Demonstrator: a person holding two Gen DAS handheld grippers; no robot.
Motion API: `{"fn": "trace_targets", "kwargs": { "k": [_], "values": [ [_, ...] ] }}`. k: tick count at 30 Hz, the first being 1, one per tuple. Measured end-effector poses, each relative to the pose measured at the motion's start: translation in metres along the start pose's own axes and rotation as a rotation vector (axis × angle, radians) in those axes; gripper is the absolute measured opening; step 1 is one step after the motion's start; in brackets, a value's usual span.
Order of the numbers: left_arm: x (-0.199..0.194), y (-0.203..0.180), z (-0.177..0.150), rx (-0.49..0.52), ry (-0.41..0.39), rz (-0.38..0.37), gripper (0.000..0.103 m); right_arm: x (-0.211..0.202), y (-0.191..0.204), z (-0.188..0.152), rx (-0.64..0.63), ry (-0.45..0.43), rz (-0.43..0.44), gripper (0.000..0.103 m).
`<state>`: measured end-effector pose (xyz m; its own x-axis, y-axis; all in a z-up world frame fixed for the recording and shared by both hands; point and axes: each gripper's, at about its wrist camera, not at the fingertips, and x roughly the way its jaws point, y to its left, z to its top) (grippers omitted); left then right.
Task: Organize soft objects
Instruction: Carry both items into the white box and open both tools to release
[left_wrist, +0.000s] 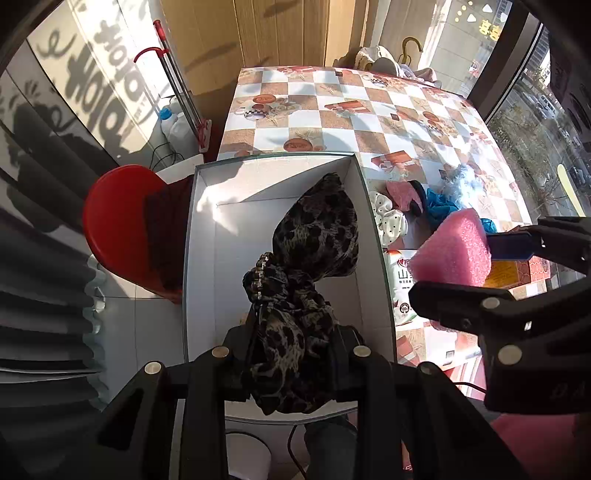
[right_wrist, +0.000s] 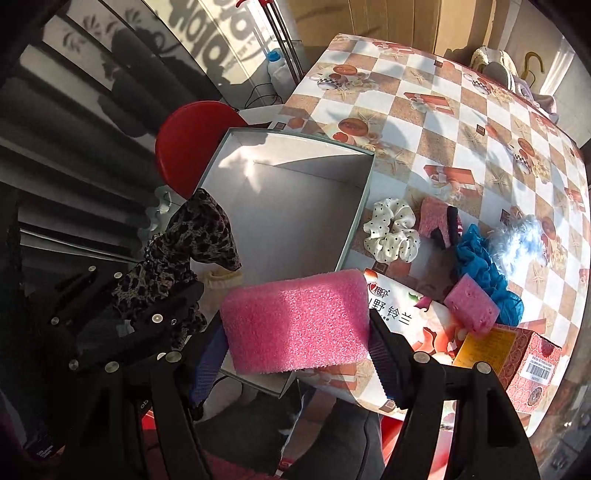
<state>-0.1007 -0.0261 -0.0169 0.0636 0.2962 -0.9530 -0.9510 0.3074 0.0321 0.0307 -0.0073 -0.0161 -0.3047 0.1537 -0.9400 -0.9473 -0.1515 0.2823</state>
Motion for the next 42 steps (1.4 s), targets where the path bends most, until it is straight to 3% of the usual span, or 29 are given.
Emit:
{"fn": "trace_targets", "kwargs": {
  "k": [23,42],
  "values": [
    [0.020,0.022,0.001,-0.095,0.064,-0.030,0.032,0.009,0.007,0.023,-0.039,0.033,0.000,0.072],
    [0.040,0.033,0.003,-0.099,0.141,-0.027,0.032,0.034,0.016,0.034,-0.070,0.089,0.029,0.072]
  ]
}}
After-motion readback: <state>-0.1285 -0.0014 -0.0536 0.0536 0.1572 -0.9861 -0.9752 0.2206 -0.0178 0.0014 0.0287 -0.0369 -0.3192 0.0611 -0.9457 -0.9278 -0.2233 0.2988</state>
